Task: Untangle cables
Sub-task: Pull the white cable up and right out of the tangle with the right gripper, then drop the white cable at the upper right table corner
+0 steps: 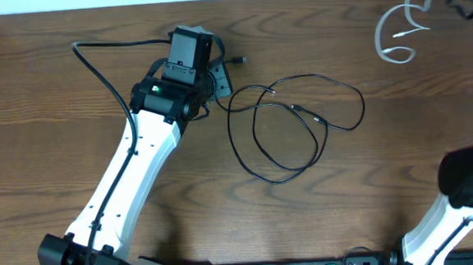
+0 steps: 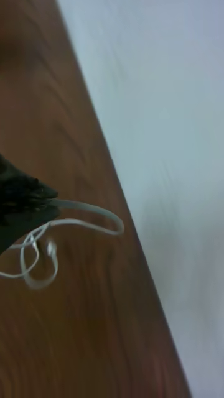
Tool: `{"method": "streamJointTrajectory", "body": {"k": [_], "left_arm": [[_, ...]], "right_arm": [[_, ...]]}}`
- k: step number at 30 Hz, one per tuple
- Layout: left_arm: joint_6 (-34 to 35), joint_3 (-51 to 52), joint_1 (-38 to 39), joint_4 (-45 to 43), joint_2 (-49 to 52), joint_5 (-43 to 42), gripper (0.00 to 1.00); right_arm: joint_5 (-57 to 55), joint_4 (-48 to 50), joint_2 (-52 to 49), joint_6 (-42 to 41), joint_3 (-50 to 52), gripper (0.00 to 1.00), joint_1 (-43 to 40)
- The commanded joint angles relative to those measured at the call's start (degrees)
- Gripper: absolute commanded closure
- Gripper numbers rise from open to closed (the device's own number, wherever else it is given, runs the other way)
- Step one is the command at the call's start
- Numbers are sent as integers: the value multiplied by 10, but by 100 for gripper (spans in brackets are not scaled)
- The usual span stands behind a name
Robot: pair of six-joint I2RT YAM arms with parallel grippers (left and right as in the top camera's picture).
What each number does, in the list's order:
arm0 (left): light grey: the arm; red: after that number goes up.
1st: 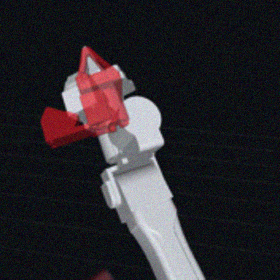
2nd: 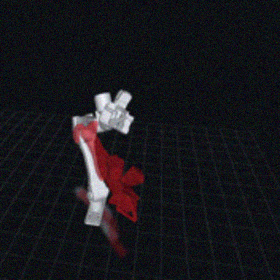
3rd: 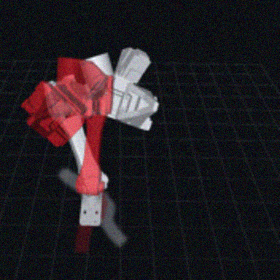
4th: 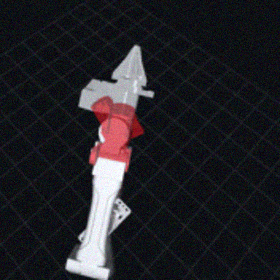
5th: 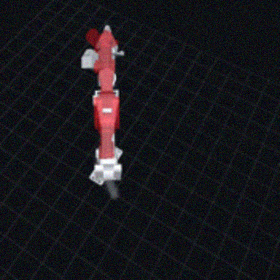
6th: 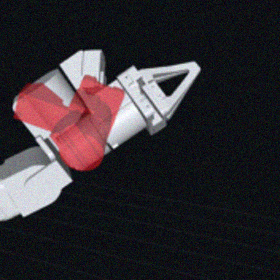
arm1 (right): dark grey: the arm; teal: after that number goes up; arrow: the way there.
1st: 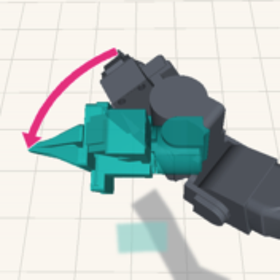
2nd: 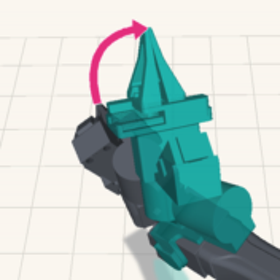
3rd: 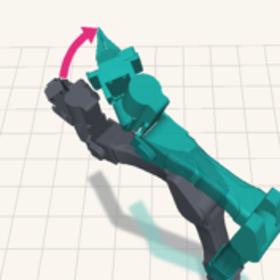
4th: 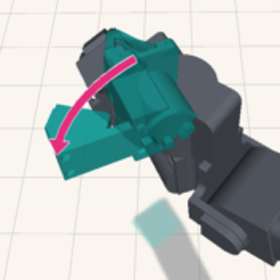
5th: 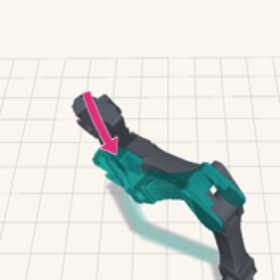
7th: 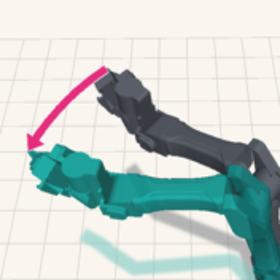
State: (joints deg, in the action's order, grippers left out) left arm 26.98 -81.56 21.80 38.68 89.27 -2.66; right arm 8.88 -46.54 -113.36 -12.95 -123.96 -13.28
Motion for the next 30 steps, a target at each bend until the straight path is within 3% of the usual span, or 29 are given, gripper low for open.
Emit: {"method": "streamJointTrajectory", "body": {"k": [1, 9, 16, 23, 25, 29, 30], "left_arm": [[-3, 1, -2, -1, 7, 3, 50], [-3, 1, -2, -4, 7, 3, 50], [-3, 1, -2, -10, 7, 3, 50], [-3, 1, -2, -10, 7, 4, 50], [-3, 1, -2, -10, 7, 4, 50], [-3, 1, -2, -10, 7, 4, 49], [-3, 1, -2, -10, 7, 4, 50]], "right_arm": [[-13, 27, -13, 10, -58, 99, -66], [-12, 101, -96, 7, -61, 99, -146], [-45, 232, -221, -28, -61, 99, -167], [-90, 228, -295, -26, -61, 99, -168], [-92, 212, -303, -22, -61, 88, -171], [-87, 186, -297, -21, -61, 3, -176], [-82, 179, -291, -17, -61, 1, -176]]}}
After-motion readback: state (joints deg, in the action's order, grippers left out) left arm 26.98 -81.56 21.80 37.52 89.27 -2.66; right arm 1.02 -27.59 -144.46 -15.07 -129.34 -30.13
